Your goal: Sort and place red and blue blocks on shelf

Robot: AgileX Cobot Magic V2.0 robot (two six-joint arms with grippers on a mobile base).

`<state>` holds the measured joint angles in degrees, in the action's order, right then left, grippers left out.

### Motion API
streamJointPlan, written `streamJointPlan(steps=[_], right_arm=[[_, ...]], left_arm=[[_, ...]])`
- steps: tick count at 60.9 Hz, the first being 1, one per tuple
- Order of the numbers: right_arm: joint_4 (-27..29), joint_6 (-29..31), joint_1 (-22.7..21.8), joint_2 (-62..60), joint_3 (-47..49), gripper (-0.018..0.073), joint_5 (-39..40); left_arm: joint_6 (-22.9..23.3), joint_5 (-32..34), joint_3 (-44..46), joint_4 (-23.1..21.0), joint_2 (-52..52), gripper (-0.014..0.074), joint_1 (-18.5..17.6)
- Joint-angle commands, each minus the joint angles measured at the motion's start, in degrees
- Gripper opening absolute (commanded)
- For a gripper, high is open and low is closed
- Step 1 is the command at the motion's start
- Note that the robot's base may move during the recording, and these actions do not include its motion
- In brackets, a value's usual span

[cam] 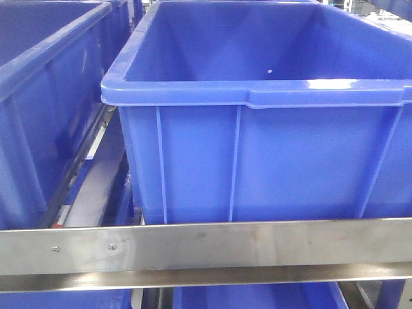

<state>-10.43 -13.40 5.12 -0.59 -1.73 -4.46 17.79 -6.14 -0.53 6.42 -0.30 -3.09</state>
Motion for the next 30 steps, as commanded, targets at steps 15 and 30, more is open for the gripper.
streamJointPlan(steps=[15,30], right_arm=[[-0.69,0.12,-0.28,-1.18,1.28,0.0056,5.41],[-0.69,0.12,-0.28,-1.18,1.28,0.0056,5.41]], left_arm=[[-3.38,5.53,-1.29,-2.96,-0.99,0.0141,-0.02],[-3.38,5.39,-1.29,-2.96,-0.99,0.0141,-0.02]])
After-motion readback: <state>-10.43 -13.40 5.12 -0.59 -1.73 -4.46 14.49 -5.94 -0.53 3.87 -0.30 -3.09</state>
